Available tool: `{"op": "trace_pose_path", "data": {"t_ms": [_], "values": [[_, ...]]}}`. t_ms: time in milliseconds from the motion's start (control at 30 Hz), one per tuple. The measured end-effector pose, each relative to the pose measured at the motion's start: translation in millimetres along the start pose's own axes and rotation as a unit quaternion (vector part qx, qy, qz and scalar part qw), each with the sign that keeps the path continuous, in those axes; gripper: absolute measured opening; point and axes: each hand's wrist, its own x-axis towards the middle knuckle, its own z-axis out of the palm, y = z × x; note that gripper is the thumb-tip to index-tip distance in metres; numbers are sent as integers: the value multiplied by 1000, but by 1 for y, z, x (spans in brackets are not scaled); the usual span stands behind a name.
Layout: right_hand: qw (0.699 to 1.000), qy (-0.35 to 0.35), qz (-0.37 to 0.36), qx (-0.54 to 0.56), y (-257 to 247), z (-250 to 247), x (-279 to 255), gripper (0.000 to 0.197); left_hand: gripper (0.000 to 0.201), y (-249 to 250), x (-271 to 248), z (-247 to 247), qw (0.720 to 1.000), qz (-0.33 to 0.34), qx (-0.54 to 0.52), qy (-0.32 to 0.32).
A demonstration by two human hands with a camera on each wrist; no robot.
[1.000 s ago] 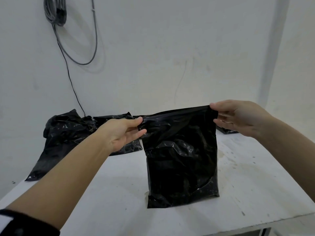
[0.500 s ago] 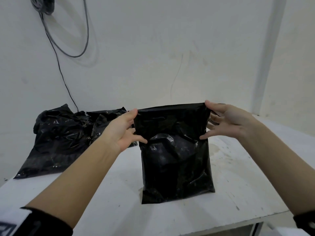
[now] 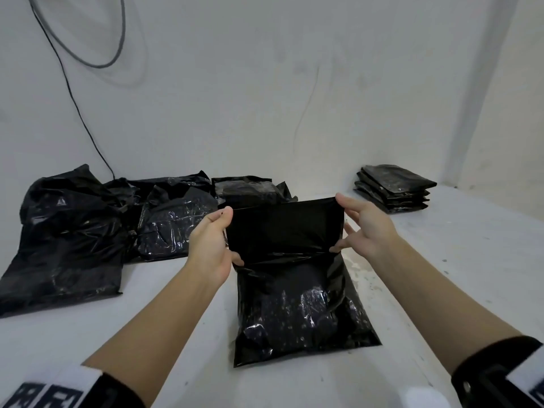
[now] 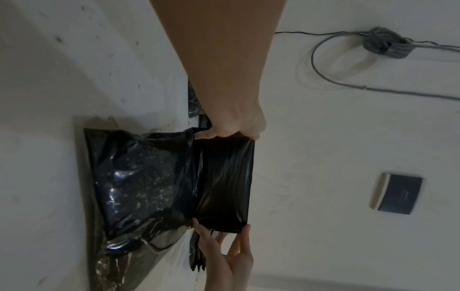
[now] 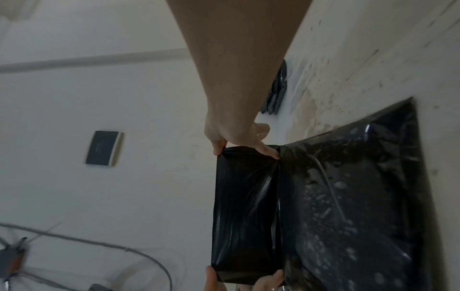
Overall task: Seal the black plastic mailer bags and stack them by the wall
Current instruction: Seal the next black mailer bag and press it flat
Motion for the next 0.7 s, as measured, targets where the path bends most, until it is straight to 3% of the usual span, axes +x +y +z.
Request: {"op": "trace_pose_path", "data": {"t_ms": [400, 533, 600, 700], "values": [[999, 45, 17, -24, 36, -6, 34, 13, 7, -24, 17, -3, 998, -32, 26, 40], [999, 42, 20, -28, 40, -3, 34, 46, 6, -26, 19, -2, 998, -49, 15, 28], [998, 41, 18, -34, 39, -2, 32, 41, 5, -24, 21, -1, 998, -61, 16, 22], [998, 45, 16, -36, 40, -3, 33, 15, 7, -21, 28, -4, 997, -79, 16, 15]]}}
